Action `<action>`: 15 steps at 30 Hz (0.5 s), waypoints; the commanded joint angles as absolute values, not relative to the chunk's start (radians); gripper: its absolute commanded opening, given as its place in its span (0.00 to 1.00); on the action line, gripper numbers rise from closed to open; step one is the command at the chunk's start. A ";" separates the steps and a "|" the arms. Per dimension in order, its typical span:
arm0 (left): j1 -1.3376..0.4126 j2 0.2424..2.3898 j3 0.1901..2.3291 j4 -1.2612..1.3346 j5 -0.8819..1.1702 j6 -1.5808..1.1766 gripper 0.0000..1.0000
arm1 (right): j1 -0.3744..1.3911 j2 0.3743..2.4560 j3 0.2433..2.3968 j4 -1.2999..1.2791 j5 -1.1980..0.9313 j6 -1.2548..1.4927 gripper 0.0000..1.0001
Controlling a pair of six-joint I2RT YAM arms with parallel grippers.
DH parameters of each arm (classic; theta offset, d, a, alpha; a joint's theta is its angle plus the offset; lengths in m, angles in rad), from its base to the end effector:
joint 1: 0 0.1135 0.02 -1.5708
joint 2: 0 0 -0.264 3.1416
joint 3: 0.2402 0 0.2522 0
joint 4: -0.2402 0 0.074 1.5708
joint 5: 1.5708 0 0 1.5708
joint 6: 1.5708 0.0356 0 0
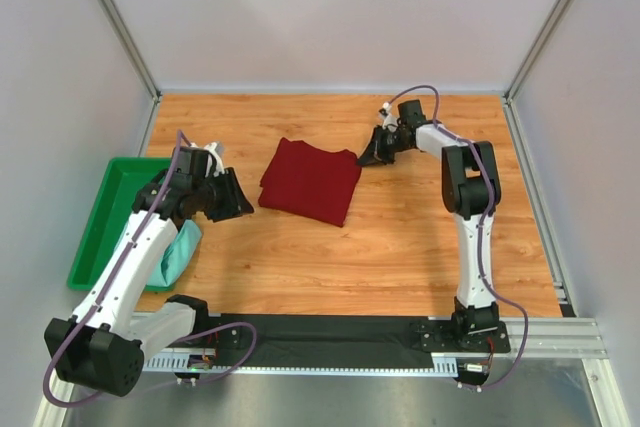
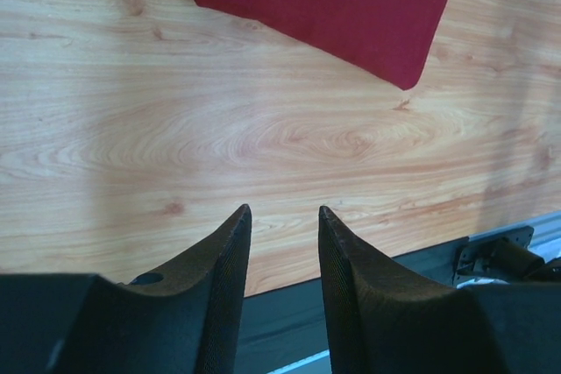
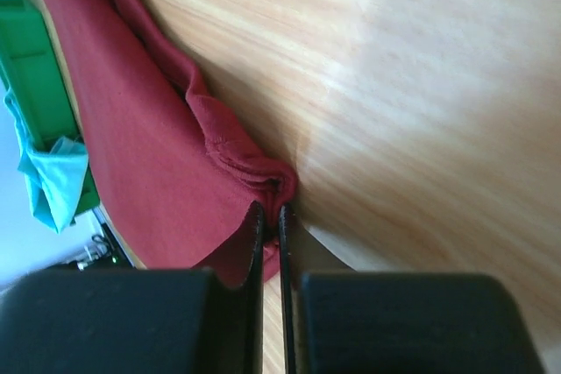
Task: Fold and stack the t-shirts
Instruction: Neatly place the folded tshirt to the corner
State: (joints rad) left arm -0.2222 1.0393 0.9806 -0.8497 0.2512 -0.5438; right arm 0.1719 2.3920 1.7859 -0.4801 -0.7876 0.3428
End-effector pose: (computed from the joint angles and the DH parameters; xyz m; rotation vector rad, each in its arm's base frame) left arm 0.1941 -0.0529 0.3011 -0.2987 2.5327 -0.6258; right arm 0.4833 0.1095 0.1154 -0.0445 2.6338 1.2178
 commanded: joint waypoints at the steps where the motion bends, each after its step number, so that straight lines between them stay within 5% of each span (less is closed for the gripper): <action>1: -0.224 1.025 1.008 -0.856 0.236 -0.600 0.44 | 0.181 2.318 1.691 -0.503 -0.619 0.417 0.00; 8: -0.224 0.950 0.895 -0.759 0.328 -0.603 0.44 | 0.143 1.952 1.284 -0.483 -0.130 0.747 0.00; 15: -0.276 0.940 0.874 -0.738 0.385 -0.572 0.43 | -0.061 1.610 0.941 -0.508 0.101 0.988 0.00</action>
